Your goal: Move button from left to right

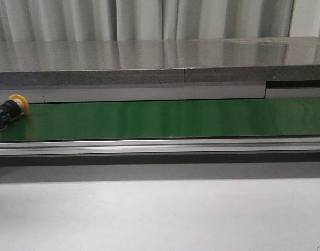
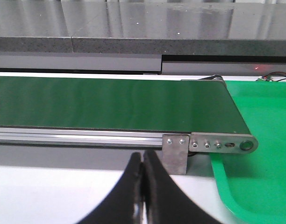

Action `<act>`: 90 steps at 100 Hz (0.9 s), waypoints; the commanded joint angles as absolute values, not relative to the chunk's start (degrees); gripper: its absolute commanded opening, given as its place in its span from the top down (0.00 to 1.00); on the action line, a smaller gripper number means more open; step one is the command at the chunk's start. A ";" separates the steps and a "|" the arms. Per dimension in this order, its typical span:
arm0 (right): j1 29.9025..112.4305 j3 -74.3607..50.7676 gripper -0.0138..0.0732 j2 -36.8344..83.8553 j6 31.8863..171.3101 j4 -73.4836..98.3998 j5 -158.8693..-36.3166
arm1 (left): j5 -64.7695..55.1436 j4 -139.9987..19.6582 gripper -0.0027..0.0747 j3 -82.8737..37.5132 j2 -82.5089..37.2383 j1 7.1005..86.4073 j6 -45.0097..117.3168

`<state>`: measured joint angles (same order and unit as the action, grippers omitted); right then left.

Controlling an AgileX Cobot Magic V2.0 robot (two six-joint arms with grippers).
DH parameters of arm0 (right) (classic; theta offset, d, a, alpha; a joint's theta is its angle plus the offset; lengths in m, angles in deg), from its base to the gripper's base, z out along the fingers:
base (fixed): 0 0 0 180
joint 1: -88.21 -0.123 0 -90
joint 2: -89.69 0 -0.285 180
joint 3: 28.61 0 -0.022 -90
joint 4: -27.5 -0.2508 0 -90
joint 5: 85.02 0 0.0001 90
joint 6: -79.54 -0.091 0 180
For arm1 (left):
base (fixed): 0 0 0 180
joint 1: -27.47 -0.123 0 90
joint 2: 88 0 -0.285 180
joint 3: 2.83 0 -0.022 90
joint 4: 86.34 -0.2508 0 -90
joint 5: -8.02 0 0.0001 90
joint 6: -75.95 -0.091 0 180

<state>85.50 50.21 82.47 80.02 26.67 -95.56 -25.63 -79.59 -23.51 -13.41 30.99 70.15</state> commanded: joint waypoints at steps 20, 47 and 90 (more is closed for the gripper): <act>85.84 49.34 0.92 83.68 80.18 27.19 -91.22 | -11.63 -79.18 0.19 -37.93 -35.08 32.00 70.14; 85.84 49.34 0.92 83.68 80.18 27.19 -91.22 | -1.88 -80.26 0.19 -53.11 -51.36 32.00 70.14; 85.84 49.34 0.92 83.68 80.18 27.19 -91.22 | 10.07 -80.26 0.19 -62.15 -53.34 32.00 70.14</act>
